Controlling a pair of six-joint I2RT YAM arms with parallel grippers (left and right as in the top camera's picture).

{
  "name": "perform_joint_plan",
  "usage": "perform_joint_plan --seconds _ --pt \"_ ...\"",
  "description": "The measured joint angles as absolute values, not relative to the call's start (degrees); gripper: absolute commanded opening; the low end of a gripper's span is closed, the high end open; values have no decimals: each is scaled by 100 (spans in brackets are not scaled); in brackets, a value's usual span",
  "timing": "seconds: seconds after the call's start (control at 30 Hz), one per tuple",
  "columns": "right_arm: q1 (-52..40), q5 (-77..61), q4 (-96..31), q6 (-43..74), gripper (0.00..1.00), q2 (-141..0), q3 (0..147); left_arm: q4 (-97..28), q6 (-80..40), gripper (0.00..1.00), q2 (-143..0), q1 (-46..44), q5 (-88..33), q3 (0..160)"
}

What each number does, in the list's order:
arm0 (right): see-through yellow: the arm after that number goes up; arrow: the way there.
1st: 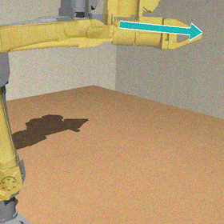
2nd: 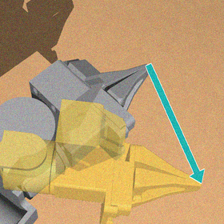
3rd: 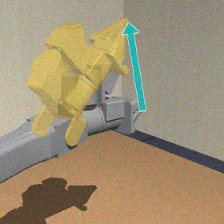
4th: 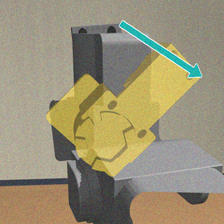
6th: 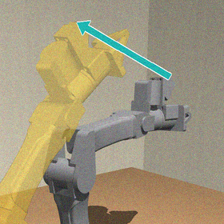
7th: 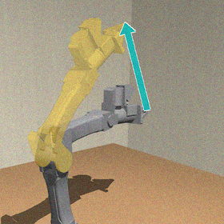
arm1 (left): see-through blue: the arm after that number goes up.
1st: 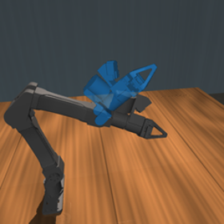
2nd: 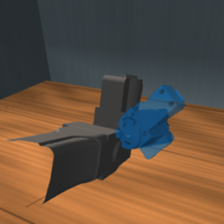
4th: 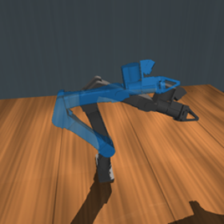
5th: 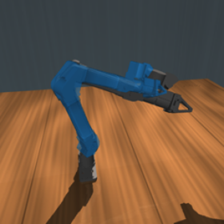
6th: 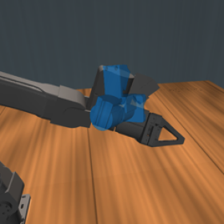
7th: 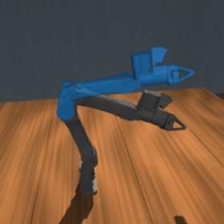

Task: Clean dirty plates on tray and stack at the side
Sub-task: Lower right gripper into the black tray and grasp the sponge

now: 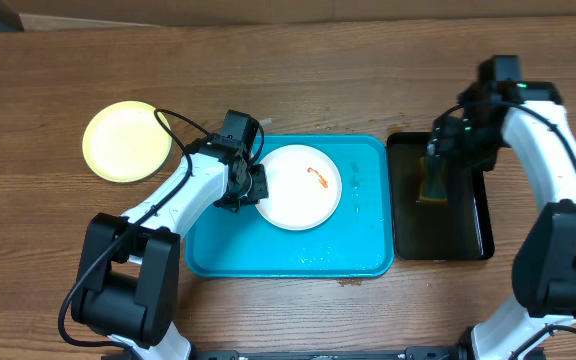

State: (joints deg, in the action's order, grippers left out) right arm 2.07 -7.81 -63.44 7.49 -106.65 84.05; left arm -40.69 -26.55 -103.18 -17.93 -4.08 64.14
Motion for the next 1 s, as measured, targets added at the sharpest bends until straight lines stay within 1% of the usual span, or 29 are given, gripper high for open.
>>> perform_joint_plan --seconds 0.1,0.2,0.37,0.5,0.73,1.0 --pt "-82 -521 -6379 746 80 -10665 8405 -4069 -2655 13 -10318 -1793 -408 6414" --pt "-211 -329 -6534 742 80 -10665 8471 -4071 -2655 14 -10318 -1793 -408 6414" --pt "-185 -141 -7048 742 81 -10665 9008 -4115 -2655 15 -10318 -1793 -408 6414" --pt "-185 -99 -7196 744 82 -10643 9319 -4119 -2655 18 -10318 -1793 -408 6414" --pt "-163 -82 -7223 744 85 -10632 9345 -4119 -2655 19 -10318 -1793 -408 6414" --pt "-78 -58 -7264 744 86 -10632 9343 -4139 -2655 20 -10318 -1793 -408 6414"
